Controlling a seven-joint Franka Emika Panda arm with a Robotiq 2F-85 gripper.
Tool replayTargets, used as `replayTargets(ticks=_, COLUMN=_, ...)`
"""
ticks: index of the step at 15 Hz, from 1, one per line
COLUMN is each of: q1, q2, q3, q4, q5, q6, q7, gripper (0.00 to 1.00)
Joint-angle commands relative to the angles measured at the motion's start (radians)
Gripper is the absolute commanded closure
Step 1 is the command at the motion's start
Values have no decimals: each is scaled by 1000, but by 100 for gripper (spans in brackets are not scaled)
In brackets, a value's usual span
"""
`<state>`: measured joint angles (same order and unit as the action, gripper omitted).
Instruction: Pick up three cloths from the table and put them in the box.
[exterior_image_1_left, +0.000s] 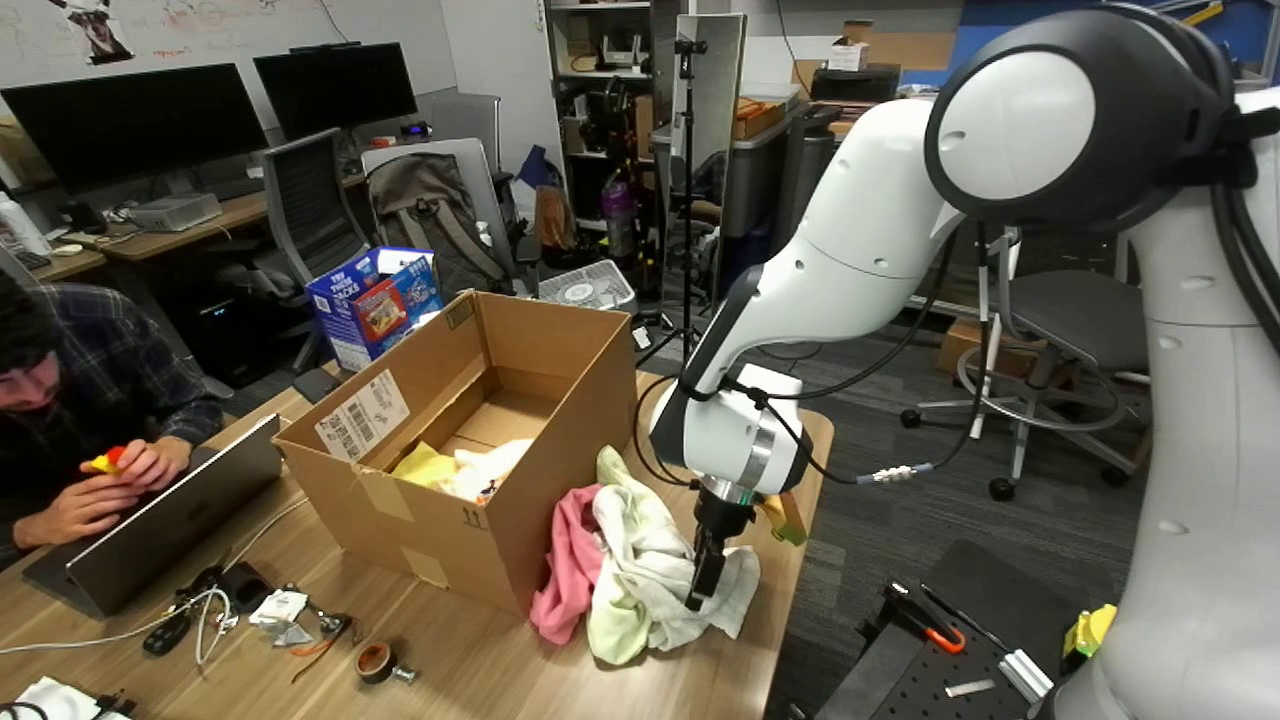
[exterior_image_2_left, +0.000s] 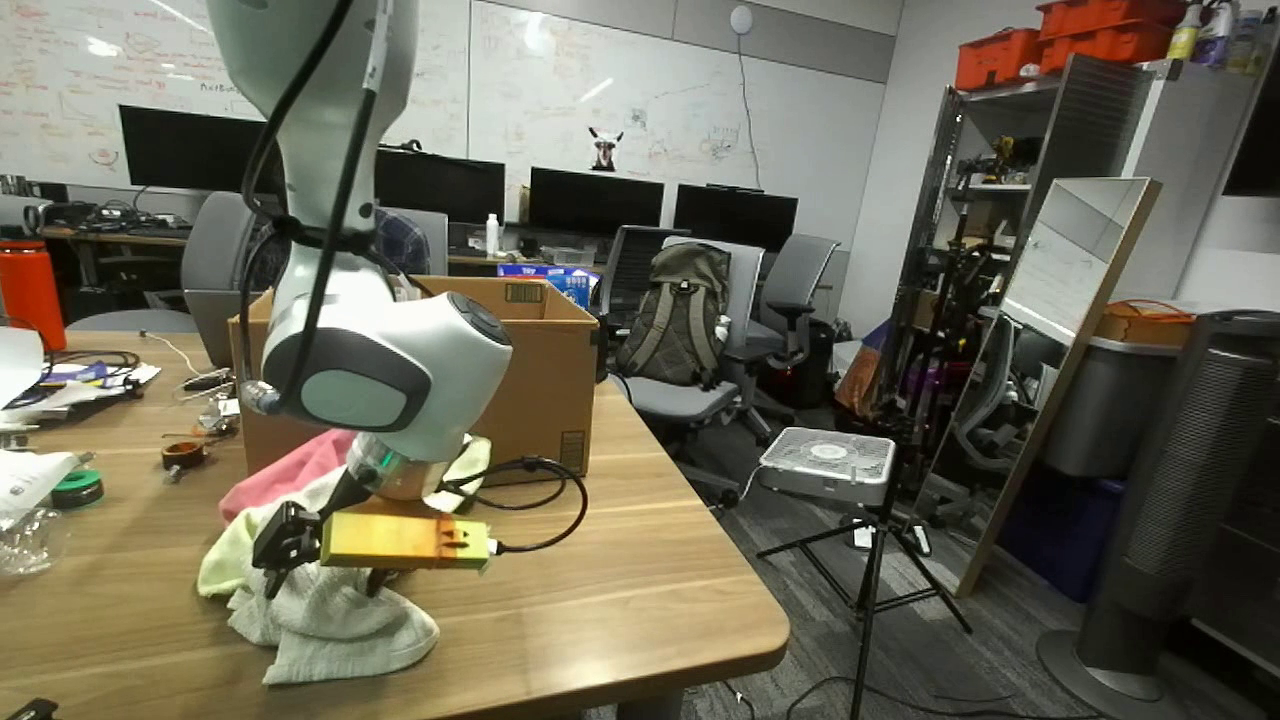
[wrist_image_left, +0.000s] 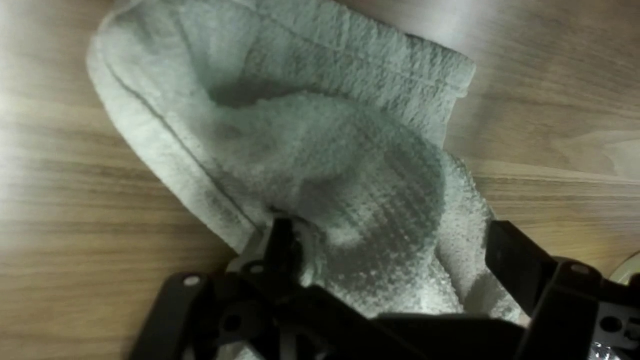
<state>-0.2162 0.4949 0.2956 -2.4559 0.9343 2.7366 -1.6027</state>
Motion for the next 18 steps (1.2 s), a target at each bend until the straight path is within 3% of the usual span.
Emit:
replayTargets(ticks=1, q1=7, q2=-28, q3=12, q4=-13, q5=23, q6=13, q7=27, gripper=26)
replayTargets(ticks=9, q1=-2, q2=-53, q3=24, q4=-8, q5=43, q6=-2, q7=70, gripper=88)
replayTargets(ticks=12, q1=-10, q2=-104, q3=47, q4=-16, q5=93, q6=-28, q7=91, gripper=94)
replayTargets(ticks=18, q1=-20, q2=-244, q3=98, q4=-37, q5=202, q6=-89, q7=114, gripper=90)
